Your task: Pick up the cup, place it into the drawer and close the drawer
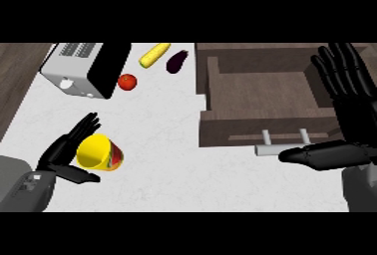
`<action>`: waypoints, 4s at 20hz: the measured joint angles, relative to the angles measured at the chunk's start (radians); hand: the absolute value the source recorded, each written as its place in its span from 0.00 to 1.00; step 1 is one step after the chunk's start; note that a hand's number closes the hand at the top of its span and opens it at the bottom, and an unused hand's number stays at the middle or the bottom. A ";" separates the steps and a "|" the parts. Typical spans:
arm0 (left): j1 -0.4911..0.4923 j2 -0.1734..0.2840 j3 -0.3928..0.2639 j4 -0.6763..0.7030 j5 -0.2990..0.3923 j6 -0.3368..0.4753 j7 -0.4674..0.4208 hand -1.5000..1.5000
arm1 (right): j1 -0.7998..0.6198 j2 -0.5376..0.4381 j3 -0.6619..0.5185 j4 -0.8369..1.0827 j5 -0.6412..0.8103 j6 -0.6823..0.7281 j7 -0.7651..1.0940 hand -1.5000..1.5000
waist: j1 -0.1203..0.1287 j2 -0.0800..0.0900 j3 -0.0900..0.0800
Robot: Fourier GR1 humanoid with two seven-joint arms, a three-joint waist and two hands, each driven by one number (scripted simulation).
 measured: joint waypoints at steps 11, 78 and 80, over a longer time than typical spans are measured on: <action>-0.049 -0.030 -0.018 0.106 -0.022 0.046 -0.092 0.00 | -0.018 -0.004 0.003 -0.005 -0.008 0.004 0.024 0.00 | -0.011 0.004 -0.001; -0.787 -0.388 -0.120 -0.226 0.273 0.795 0.488 1.00 | 0.020 -0.030 -0.052 0.045 0.008 0.032 -0.042 0.00 | -0.011 -0.005 0.006; -0.835 -0.388 -0.152 -0.162 0.290 0.831 0.508 1.00 | 0.005 -0.032 -0.051 0.055 0.003 0.037 -0.043 0.00 | -0.025 -0.001 0.006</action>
